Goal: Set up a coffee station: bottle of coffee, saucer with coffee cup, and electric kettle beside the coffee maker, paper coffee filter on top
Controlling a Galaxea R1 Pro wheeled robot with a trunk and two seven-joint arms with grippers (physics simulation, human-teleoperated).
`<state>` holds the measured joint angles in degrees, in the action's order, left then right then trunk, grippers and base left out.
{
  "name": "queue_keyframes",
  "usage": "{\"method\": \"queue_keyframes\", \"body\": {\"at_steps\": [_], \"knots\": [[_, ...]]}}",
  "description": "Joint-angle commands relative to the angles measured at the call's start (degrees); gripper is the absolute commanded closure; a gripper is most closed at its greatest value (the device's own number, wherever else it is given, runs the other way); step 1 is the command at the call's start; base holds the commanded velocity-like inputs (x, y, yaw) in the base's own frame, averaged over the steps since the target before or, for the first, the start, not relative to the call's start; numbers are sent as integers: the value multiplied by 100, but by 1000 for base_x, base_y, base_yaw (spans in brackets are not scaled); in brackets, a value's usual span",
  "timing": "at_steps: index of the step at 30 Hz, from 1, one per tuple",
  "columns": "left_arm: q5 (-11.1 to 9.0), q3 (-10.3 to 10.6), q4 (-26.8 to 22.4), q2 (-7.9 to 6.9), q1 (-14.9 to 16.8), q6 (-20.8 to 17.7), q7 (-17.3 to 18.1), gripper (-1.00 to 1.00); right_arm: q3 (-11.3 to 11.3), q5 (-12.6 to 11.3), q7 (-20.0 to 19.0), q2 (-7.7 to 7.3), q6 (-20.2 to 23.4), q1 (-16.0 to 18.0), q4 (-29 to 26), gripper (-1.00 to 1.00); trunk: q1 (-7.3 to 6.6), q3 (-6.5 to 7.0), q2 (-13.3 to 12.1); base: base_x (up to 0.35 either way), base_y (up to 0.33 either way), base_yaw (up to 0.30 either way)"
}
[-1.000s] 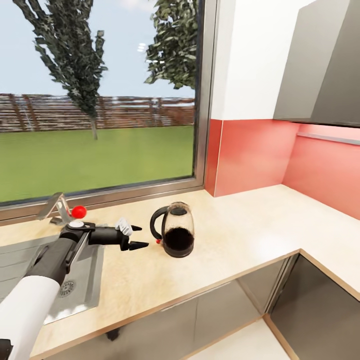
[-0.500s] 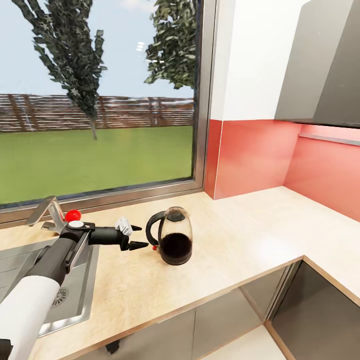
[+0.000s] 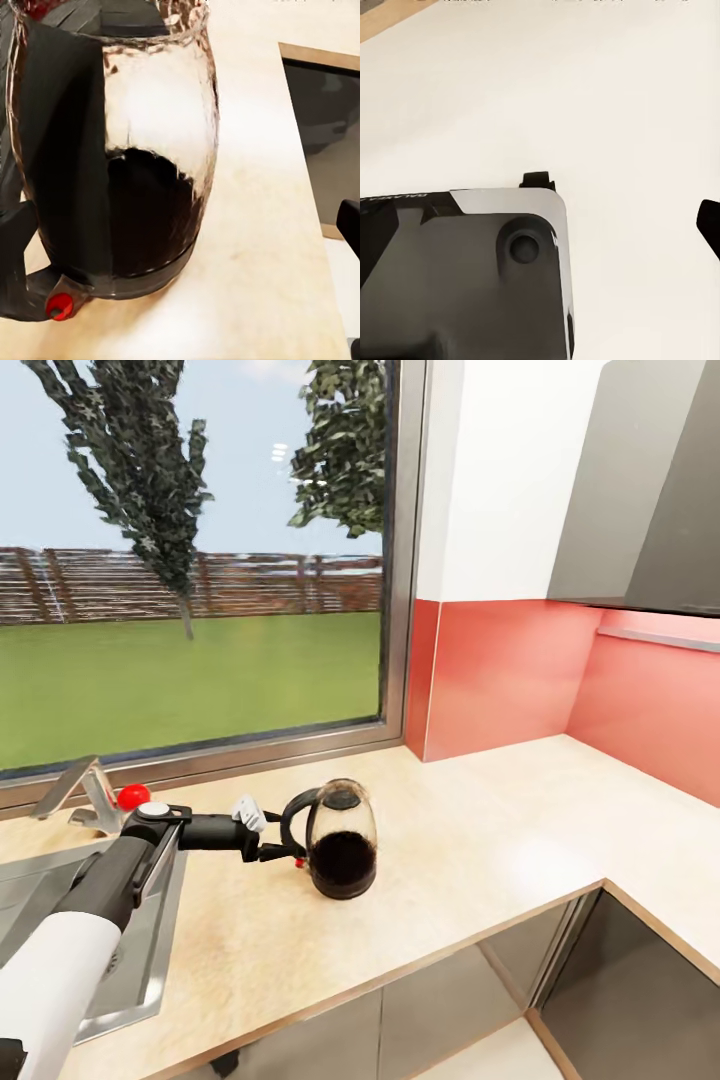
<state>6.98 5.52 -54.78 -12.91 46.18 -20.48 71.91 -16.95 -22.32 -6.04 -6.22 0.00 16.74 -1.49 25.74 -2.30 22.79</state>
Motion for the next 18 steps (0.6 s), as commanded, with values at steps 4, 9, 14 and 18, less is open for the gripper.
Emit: {"method": "queue_keyframes", "body": {"at_steps": [4,9,14,18], "knots": [[14,2,-7,-2,5,-61,24,-100,-46,-61,-20,-2,0,5,0,-100,4,-13,13,16,-13,0],[14,2,-7,-1,5,-61,25,-100,-46,-61,-20,-2,0,5,0,-100,4,-13,13,4,-3,0],[14,1,-7,-5,10,-61,25,-100,-46,-60,-20,-2,0,5,0,-100,4,-13,13,3,0,0],[14,-4,-7,-14,13,-61,26,-100,-46,-61,-20,-2,0,5,0,-100,4,-13,13,80,0,0]]}}
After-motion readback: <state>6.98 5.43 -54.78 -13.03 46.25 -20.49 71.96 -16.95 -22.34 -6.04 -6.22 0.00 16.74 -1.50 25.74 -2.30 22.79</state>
